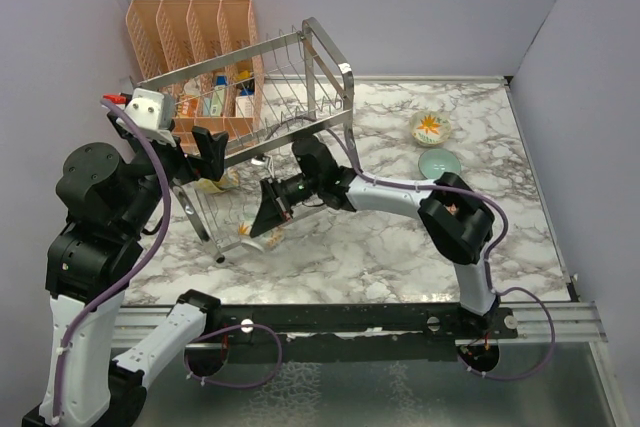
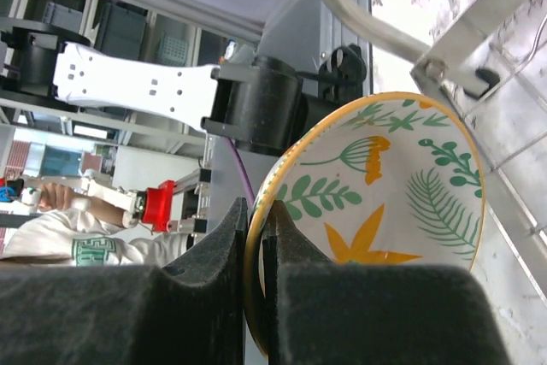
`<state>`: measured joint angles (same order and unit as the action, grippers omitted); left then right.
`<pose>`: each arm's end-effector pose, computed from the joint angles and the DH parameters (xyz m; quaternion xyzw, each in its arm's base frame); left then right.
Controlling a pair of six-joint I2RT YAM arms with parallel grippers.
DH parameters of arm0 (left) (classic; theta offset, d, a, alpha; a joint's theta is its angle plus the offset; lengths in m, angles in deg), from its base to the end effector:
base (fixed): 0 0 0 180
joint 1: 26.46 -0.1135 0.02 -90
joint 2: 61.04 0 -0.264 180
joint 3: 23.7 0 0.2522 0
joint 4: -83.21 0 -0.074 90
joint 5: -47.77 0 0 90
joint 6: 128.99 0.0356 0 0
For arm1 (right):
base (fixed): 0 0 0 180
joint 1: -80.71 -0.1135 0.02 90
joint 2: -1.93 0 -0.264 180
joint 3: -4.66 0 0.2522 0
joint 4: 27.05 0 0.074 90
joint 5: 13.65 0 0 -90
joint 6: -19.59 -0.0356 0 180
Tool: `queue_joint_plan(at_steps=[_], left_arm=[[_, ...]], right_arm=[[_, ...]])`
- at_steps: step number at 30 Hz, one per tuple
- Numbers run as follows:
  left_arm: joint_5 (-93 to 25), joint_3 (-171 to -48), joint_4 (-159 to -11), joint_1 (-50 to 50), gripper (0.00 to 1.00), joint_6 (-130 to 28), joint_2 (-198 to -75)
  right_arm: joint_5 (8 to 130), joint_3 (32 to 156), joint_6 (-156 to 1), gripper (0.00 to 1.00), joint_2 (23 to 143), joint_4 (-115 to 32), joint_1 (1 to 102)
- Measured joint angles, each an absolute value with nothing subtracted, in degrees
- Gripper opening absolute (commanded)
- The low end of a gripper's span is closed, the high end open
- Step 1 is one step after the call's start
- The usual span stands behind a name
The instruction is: Load the bowls into the dish rack
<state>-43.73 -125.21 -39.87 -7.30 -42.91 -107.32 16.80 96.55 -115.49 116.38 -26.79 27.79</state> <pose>0.0862 -0.0290 0.5082 0.0861 0.7123 -0.1301 0.6843 0.2452 0.3754 0.2221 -0.3252 0.7003 0.6355 0.0059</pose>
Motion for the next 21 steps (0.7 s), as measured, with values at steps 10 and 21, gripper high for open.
queue_joint_plan(at_steps=[10,21], left_arm=[[-43.7,-125.1,-39.9,-7.3,0.99,-42.0,-106.9],[-43.8,-124.5,-40.1,-5.7,0.99,-41.2,-105.0]], right_arm=[[17.9,110.7,-116.4,0.01,126.2,-26.0,30.6],[20.3,121.4,-116.5,0.01,135.4,-27.1,31.9]])
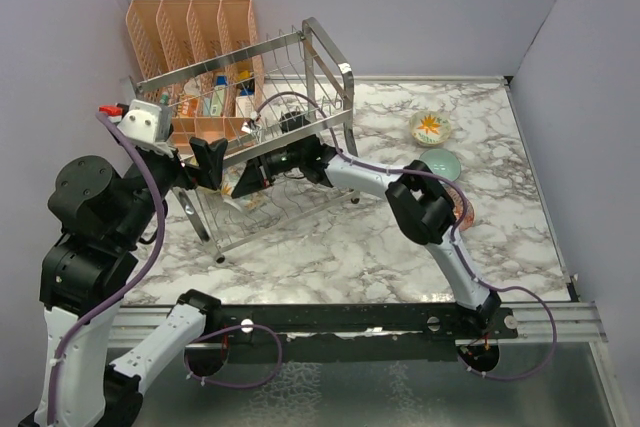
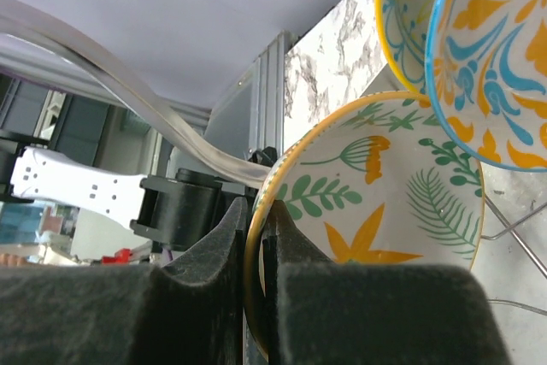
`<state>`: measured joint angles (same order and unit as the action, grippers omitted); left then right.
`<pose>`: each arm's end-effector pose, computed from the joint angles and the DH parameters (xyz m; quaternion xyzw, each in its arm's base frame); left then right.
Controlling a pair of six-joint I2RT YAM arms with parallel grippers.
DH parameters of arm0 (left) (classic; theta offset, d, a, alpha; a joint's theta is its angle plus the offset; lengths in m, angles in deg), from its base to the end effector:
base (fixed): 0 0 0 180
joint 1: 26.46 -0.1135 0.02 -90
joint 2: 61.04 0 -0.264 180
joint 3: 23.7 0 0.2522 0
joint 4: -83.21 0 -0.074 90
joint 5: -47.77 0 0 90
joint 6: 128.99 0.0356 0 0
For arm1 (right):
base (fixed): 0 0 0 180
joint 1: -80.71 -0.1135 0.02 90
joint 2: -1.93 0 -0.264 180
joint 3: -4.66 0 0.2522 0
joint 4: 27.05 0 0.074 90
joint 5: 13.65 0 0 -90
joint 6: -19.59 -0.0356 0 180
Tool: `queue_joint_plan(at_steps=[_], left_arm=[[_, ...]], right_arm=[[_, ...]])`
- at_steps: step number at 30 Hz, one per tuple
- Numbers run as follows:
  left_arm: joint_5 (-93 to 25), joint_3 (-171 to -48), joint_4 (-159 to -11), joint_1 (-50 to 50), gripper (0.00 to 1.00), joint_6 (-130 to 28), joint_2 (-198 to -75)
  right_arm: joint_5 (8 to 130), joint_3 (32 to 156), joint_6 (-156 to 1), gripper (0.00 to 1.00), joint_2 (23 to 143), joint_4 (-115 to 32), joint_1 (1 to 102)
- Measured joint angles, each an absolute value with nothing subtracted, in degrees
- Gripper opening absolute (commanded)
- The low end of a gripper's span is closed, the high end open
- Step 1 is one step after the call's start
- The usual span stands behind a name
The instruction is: Load the bowls into the dish rack
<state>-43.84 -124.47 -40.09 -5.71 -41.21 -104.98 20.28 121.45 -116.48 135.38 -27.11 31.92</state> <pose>0.0728 -0.0265 0.5080 0.1039 0.6986 -0.1312 0.6956 0.3290 0.4205 0.2058 -0.2972 0.7014 0.6431 0.0786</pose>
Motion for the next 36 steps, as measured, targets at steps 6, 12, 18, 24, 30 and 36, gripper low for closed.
queue_joint_plan(at_steps=[6,12,18,24,30,36], left_arm=[[-45.1,-123.0,-40.0,-4.6,0.99,-40.5,-104.1],[-46.5,-122.9,-40.0,-3.7,0.99,-39.8,-104.1],[-47.5,-122.9,-40.0,-3.3,0.99,-39.4,-104.1],[-47.8,-122.9,-40.0,-3.3,0.99,-39.4,-104.4],[-47.9,-122.9,-40.0,-3.1,0.99,-39.3,-104.7],[-47.9,-122.9,-40.0,-3.1,0.99,-39.3,-104.8]], right_arm=[[20.0,123.2,-117.4,0.01,136.4,-26.1,32.3],[19.3,122.9,-121.3,0.01,137.0,-20.4,32.3],[18.3,120.9,-124.5,0.01,136.9,-11.5,32.7],[18.2,119.4,-128.9,0.01,136.9,-4.0,33.1],[18.2,119.4,-135.2,0.01,136.9,6.1,34.1],[20.2,119.4,-136.4,0.01,136.9,10.1,34.8]])
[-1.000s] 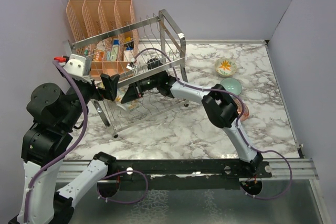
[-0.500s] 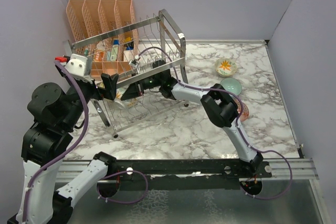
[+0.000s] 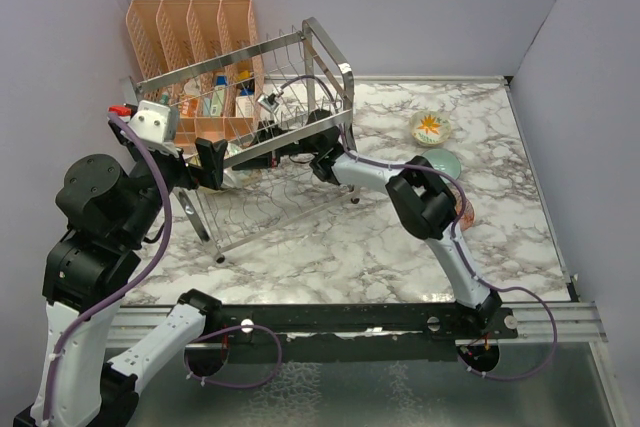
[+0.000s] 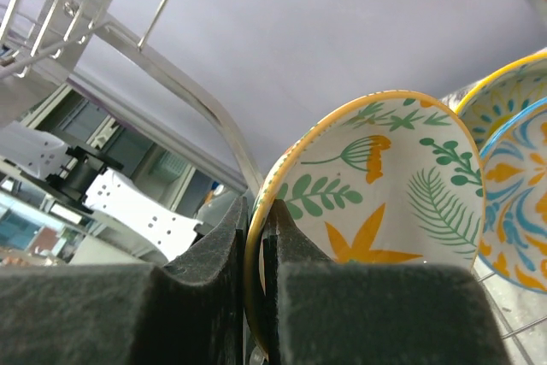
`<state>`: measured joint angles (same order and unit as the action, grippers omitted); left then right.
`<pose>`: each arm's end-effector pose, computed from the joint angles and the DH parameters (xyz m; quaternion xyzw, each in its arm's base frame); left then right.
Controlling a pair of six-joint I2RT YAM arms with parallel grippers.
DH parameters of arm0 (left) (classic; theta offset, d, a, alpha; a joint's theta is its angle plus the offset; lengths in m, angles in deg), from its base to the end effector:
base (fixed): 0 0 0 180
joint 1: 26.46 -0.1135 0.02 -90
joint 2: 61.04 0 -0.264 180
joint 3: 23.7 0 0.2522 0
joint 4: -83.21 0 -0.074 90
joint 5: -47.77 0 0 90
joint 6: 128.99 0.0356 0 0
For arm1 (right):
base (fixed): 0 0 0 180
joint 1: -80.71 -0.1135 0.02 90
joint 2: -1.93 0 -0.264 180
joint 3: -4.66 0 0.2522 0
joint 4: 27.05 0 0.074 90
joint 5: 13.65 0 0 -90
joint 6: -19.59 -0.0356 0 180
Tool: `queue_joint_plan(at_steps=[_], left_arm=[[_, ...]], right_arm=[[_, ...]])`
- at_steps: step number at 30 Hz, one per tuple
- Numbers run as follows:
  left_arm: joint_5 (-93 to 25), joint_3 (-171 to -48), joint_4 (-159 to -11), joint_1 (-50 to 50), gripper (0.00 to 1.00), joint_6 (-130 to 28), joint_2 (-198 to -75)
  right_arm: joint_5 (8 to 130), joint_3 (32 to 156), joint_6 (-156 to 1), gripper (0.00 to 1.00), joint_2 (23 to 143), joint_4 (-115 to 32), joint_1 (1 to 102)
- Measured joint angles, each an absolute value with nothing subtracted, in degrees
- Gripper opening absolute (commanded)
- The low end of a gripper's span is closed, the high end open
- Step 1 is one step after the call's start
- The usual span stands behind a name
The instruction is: Load the bowls into the dish rack
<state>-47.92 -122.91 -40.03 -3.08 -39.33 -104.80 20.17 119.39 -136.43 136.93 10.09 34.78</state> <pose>0.0764 -0.0292 0.5013 0.1087 0.7068 -0.1087 0.6905 0.3495 0.4036 0.2400 -0.2807 0.5835 0.7442 0.1640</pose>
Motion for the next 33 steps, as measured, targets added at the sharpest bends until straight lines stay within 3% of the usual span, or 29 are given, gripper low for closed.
queue_joint_plan(at_steps=[20,33], left_arm=[[-47.9,-122.9,-40.0,-3.0,0.99,-39.2,-104.9],[-49.0,-122.9,-40.0,-1.9,0.99,-38.8,-104.9]], right_arm=[[41.2,125.1,-137.8,0.01,144.0,9.2,35.5],[43.3,127.1,-144.1,0.01,149.5,7.9,36.2]])
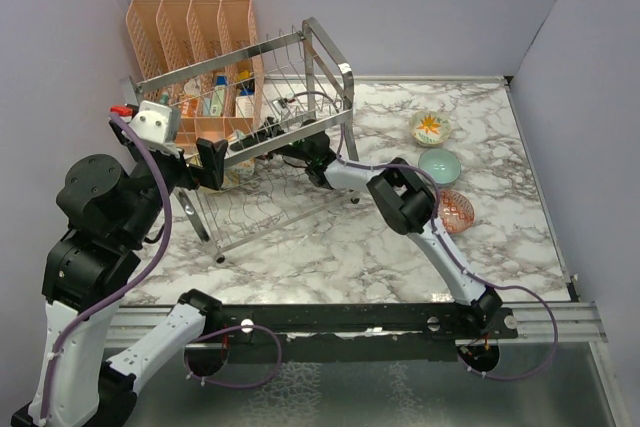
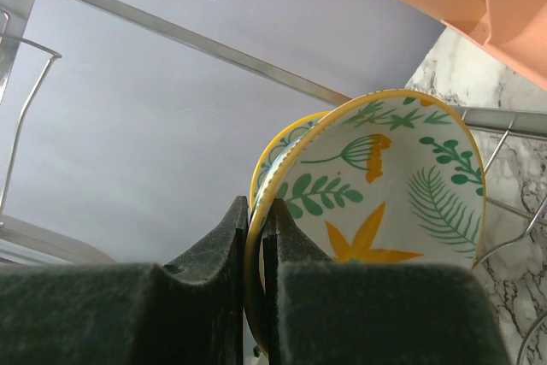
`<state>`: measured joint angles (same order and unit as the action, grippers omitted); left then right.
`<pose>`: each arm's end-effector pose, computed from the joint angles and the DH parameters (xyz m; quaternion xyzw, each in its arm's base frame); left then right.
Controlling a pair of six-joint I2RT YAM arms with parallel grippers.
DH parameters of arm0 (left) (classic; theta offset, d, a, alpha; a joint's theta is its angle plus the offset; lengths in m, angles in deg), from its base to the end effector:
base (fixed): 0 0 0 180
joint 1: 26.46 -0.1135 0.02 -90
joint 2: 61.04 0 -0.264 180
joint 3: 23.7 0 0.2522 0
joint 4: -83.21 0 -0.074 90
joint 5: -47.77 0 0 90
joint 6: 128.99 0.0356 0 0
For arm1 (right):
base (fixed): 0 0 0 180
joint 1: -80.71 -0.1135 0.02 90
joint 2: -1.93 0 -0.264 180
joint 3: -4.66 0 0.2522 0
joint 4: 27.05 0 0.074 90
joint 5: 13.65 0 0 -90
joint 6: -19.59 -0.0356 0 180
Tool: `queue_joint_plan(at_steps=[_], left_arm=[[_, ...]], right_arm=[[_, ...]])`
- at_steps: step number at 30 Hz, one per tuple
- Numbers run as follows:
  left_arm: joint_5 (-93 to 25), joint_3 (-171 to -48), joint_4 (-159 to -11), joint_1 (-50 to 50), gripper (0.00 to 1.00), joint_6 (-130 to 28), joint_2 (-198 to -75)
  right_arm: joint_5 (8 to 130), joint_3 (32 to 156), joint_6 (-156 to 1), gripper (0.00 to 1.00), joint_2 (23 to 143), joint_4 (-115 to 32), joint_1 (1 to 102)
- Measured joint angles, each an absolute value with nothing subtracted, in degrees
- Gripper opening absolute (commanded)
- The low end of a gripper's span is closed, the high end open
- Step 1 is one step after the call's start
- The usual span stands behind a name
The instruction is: Load the bowls into the dish rack
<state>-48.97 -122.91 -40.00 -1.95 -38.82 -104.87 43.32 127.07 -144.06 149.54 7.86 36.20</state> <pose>0.0765 -0.0303 0.5012 0.1126 0.7068 -0.1058 0.6903 0.3954 0.4159 0.1651 -0.0548 0.6529 0.7229 0.2194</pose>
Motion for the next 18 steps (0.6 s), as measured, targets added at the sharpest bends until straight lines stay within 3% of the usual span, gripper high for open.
queue_joint_plan(at_steps=[12,18], left_arm=[[-49.2,-122.9,-40.0,-1.7,0.99,-38.8,-105.5],[-49.3,-122.9,-40.0,-1.7,0.99,-38.8,-105.9]], right_arm=[[42.5,128.4,-151.8,0.01,152.6,11.3,36.6],[43.5,125.3,-152.0,0.06,152.2,13.4,36.6]])
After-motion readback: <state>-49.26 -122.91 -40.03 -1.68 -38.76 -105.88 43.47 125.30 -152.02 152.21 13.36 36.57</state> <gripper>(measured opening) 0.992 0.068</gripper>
